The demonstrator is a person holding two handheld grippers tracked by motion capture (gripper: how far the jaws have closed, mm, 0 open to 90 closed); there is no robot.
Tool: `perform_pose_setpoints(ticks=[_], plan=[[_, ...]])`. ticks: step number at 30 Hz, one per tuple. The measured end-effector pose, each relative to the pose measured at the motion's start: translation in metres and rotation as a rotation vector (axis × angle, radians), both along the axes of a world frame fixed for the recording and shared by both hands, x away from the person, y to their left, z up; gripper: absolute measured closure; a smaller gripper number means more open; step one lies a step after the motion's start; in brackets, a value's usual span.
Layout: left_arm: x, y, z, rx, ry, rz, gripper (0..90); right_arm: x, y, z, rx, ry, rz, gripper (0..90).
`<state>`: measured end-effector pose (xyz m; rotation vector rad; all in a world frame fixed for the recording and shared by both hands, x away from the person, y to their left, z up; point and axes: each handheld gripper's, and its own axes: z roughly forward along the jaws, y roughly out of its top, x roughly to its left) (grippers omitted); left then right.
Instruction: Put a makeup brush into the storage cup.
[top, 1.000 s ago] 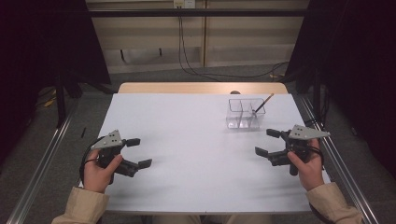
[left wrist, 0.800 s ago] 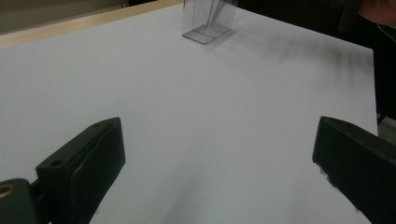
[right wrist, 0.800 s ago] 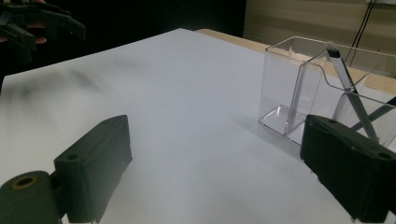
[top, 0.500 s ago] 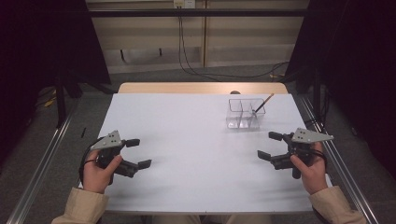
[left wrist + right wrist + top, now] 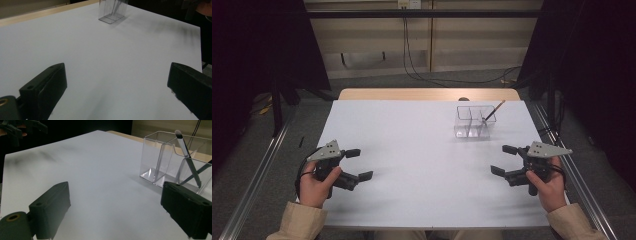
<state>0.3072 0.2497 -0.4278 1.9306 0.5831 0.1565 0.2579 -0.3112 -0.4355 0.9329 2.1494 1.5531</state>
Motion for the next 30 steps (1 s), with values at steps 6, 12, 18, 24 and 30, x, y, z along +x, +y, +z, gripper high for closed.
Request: perform_pose_setpoints(ticks=[6, 12, 18, 24, 30], plan=[[-0.001, 0.0, 0.0, -0.003, 0.003, 0.004, 2.5, -0.003, 0.0, -0.002, -0.013, 0.001, 0.006, 8.5], [-0.002, 0.001, 0.0, -0.001, 0.003, 0.005, 2.5, -0.006, -0.003, -0.002, -0.016, 0.0, 0.002, 8.5], [-0.002, 0.002, 0.0, 0.001, 0.0, 0.007, 2.5, -0.009, -0.005, -0.001, -0.014, -0.007, 0.001, 8.5], [-0.002, 0.003, 0.001, -0.002, -0.001, 0.01, 2.5, -0.014, -0.007, 0.001, -0.024, -0.015, 0.001, 8.4], [-0.001, 0.004, 0.003, -0.004, -0.006, 0.014, 2.5, -0.016, -0.007, 0.001, -0.018, -0.015, 0.004, 8.4]])
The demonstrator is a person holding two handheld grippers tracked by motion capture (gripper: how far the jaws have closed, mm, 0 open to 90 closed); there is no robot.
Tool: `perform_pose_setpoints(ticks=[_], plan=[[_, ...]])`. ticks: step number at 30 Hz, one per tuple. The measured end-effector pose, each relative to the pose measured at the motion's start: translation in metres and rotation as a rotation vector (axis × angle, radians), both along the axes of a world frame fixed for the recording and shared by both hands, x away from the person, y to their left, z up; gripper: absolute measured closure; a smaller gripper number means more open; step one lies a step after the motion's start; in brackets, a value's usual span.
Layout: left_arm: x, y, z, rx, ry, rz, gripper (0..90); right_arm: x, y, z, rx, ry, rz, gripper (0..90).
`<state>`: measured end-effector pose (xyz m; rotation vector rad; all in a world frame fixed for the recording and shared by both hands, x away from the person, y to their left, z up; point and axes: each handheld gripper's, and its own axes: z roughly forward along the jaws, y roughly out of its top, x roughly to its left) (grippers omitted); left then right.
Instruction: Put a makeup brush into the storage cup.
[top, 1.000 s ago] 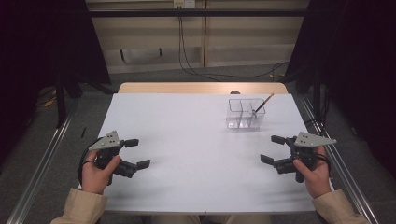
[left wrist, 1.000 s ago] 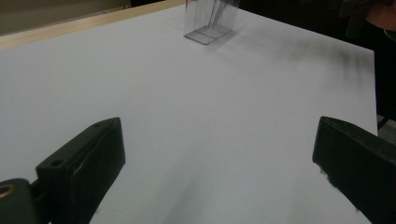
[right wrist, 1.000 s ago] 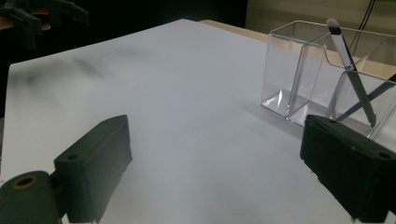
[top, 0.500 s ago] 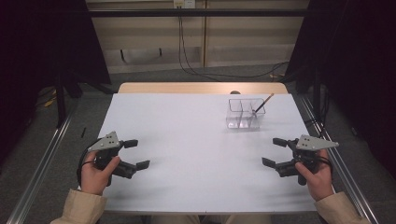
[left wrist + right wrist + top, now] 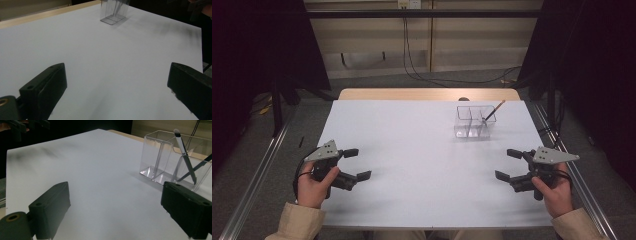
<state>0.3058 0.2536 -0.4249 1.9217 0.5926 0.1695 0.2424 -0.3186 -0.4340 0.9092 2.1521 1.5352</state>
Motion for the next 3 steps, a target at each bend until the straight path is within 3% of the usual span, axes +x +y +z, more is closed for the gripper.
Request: perform_pose_setpoints(ticks=[3], plan=[[0.0001, -0.0006, -0.0001, 0.002, -0.002, -0.003, 2.5, -0.0002, -0.0003, -0.0006, -0.002, 0.001, 0.003, 8.3]])
